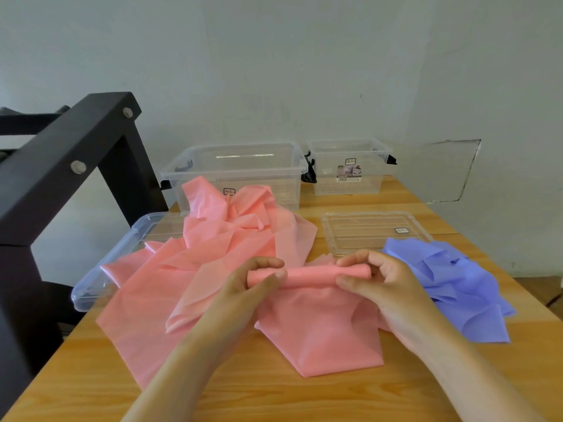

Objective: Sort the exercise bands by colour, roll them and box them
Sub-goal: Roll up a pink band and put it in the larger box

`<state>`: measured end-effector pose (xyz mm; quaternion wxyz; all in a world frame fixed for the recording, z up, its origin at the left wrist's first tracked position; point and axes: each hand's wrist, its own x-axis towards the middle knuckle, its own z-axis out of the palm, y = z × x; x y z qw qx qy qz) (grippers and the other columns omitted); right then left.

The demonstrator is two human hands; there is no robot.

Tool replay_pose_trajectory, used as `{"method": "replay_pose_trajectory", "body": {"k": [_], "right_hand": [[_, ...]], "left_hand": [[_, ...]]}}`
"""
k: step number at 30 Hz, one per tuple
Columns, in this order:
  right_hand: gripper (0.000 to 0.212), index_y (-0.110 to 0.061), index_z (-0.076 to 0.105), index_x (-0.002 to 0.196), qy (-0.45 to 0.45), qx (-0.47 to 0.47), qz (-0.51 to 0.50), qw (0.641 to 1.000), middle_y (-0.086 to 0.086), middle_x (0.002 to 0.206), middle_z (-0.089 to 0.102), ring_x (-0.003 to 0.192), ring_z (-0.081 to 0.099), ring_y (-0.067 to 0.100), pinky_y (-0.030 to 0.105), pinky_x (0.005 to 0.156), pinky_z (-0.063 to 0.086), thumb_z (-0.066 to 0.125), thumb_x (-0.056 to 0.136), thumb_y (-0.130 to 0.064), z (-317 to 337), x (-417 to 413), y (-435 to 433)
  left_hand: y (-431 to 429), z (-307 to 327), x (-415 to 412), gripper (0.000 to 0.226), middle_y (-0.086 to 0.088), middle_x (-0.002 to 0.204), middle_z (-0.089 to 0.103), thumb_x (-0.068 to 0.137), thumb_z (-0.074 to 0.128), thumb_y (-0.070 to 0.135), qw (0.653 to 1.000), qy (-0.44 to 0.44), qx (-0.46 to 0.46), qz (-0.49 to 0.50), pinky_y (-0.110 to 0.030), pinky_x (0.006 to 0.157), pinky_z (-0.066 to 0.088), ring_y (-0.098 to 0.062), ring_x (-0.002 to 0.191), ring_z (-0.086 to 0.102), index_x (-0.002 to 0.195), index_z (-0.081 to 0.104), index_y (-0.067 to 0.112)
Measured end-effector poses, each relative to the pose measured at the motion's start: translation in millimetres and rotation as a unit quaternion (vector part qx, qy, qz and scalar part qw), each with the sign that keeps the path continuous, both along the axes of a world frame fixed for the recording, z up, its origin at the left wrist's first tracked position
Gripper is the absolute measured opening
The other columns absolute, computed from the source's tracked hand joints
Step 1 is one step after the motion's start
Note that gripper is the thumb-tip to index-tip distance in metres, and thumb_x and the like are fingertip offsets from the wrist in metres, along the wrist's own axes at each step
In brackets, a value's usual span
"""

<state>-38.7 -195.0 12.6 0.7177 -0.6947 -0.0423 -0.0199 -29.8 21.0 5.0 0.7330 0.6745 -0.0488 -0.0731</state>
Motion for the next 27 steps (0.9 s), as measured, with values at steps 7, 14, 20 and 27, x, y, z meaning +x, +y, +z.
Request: {"method": "replay_pose_trajectory", "body": {"k": [7, 14, 20, 27], "right_hand": [[0.026, -0.030, 0.072, 0.091, -0.005, -0.009, 0.026, 1.000, 0.000, 0.103, 0.072, 0.095, 0.067, 0.021, 0.036, 0.080, 0.051, 0.079, 0.067, -0.025, -2, 0, 2], [0.033, -0.031, 0.070, 0.085, -0.059, -0.050, 0.003, 0.997, -0.007, 0.090, 0.072, 0.085, 0.066, 0.011, 0.027, 0.075, 0.050, 0.075, 0.078, 0.000, -2, 1, 3], [0.025, -0.032, 0.070, 0.088, 0.008, -0.038, 0.064, 0.997, -0.013, 0.092, 0.071, 0.086, 0.068, 0.013, 0.027, 0.070, 0.050, 0.084, 0.068, -0.030, -6, 1, 3], [0.026, -0.030, 0.070, 0.082, -0.035, -0.051, 0.016, 0.998, -0.010, 0.091, 0.072, 0.083, 0.067, 0.010, 0.027, 0.072, 0.050, 0.074, 0.080, -0.005, 0, -1, 3]], "left_hand": [[4, 4, 0, 0.024, 0.002, 0.081, 0.063, 0.073, 0.082, 0.007, 0.999, -0.038, -0.001, 0.013, -0.020, 0.042, 0.034, -0.011, 0.059, 0.049, 0.085, 0.063, 0.016], [2, 0, 2, 0.023, 0.013, 0.064, 0.059, 0.077, 0.075, 0.029, 0.998, -0.028, 0.059, 0.002, -0.020, 0.048, 0.030, -0.002, 0.052, 0.047, 0.092, 0.063, 0.016], [2, 3, 1, 0.033, -0.005, 0.089, 0.070, 0.062, 0.080, 0.012, 0.998, -0.066, -0.007, 0.025, -0.014, 0.045, 0.040, -0.010, 0.066, 0.058, 0.089, 0.061, 0.010], [2, -5, 5, 0.024, 0.006, 0.072, 0.060, 0.068, 0.078, 0.031, 1.000, -0.007, 0.011, -0.013, -0.018, 0.048, 0.039, -0.007, 0.060, 0.053, 0.087, 0.068, 0.020]]}}
